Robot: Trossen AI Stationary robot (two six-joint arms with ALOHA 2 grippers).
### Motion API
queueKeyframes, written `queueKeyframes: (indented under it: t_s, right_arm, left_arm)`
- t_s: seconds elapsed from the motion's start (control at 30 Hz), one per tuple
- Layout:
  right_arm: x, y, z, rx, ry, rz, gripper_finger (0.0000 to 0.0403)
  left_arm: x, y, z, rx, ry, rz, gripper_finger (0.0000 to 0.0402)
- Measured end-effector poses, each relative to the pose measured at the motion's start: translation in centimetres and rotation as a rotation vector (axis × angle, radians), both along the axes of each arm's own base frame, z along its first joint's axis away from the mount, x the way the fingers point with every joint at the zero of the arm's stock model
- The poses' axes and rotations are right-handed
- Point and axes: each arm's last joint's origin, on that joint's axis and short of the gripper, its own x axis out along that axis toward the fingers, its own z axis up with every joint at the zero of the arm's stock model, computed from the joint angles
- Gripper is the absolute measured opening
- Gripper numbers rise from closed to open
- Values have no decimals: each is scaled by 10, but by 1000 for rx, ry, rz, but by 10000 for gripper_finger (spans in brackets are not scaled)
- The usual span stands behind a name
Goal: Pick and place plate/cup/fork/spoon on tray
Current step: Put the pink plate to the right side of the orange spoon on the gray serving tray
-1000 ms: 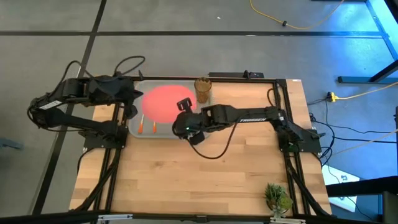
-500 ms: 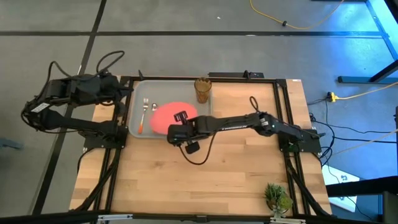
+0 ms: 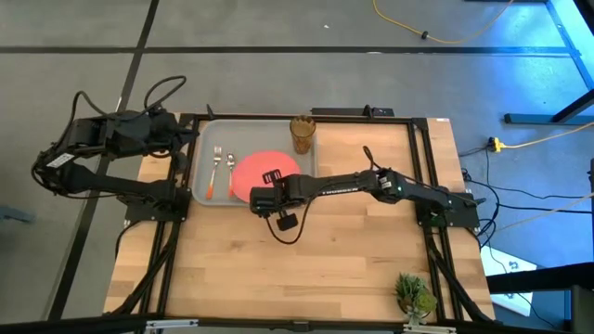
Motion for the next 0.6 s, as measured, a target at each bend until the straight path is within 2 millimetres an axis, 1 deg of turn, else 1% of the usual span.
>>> queueKeyframes:
  t_s: [0.3, 0.47, 0.6]
  right_arm:
    - [2, -25, 0, 63, 0, -31, 6]
    - [2, -33, 0, 112, -1, -33, 6]
    - [3, -36, -2, 128, -4, -29, 7]
  left_arm:
    - [0, 0, 0, 0, 1, 0, 0]
    - [0, 0, 0, 0, 1, 0, 0]
    - [0, 0, 0, 0, 0, 0, 0]
